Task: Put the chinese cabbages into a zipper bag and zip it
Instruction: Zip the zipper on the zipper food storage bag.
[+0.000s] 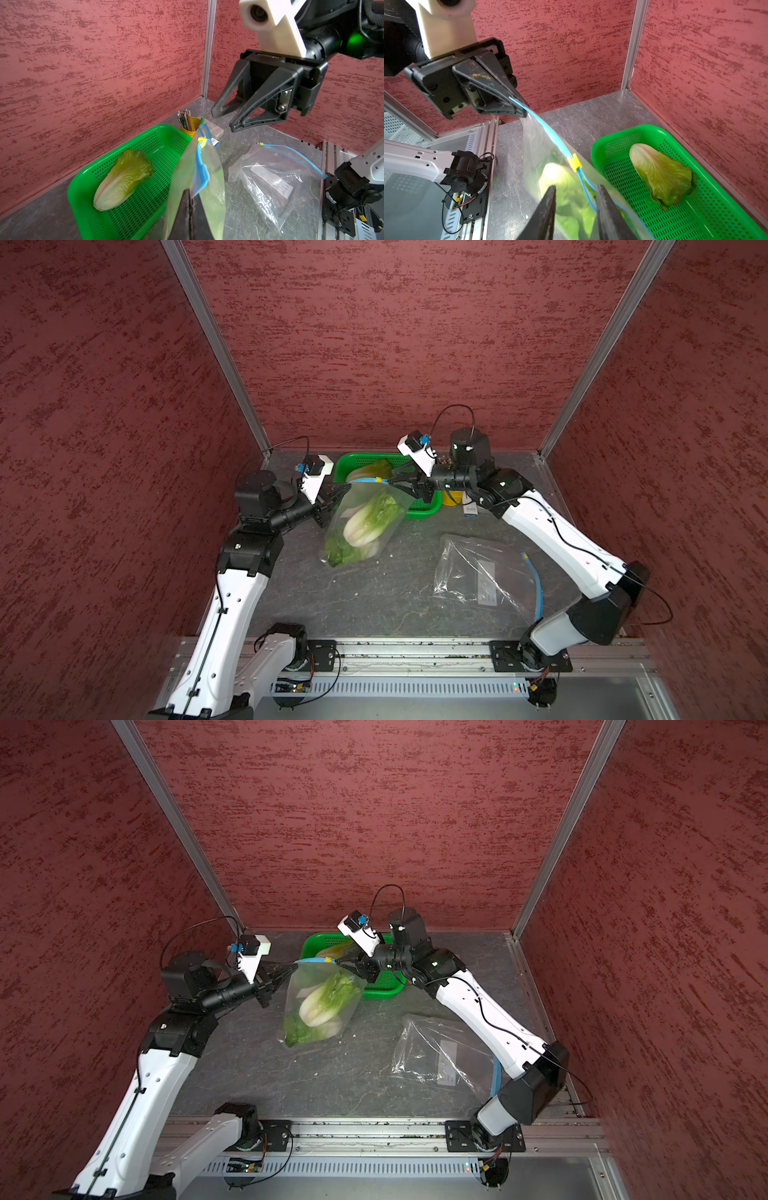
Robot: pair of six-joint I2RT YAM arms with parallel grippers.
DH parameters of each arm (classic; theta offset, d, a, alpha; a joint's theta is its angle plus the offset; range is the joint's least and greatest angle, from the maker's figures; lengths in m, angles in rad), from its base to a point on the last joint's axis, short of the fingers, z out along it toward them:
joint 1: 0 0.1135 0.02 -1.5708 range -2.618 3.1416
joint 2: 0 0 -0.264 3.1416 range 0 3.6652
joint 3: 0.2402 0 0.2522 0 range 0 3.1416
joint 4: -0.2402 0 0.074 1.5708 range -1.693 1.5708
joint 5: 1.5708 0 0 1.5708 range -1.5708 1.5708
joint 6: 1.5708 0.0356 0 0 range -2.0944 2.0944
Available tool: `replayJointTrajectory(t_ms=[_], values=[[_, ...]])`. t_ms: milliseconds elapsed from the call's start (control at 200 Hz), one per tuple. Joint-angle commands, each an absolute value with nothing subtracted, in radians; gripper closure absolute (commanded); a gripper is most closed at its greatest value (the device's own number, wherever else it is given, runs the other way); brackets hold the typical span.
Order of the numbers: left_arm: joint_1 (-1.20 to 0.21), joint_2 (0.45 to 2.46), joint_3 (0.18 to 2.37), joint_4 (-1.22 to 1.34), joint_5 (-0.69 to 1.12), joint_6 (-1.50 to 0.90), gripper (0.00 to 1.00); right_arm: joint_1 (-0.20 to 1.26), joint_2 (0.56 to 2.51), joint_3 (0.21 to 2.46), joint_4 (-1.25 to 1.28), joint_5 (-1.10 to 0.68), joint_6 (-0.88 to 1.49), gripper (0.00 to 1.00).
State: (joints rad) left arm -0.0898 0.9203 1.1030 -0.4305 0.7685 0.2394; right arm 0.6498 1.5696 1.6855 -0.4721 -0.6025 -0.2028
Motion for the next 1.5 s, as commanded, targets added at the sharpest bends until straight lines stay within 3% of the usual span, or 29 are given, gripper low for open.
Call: replayJointTrajectory(t_ms=[0, 511, 1132, 1498], values=[[-0.089, 0.915, 1.145, -0.411, 0.826, 0.264, 1.0, 0.665, 1.6, 1.762, -0.503, -0.645, -0.24, 0.6], [-0.091, 0.918, 1.147, -0.396, 0.855, 0.263, 1.0, 0.687, 1.704, 1.834, -0.572, -0.695, -0.268, 0.58], [-0.091, 0.93, 1.149, -0.395, 0.85, 0.266, 1.0, 0.688, 1.552, 1.721, -0.496, -0.619, -0.228, 0.61], [-0.095, 0.94, 1.154, -0.387, 0.864, 0.262, 1.0, 0.695, 1.627, 1.737, -0.517, -0.664, -0.246, 0.59]])
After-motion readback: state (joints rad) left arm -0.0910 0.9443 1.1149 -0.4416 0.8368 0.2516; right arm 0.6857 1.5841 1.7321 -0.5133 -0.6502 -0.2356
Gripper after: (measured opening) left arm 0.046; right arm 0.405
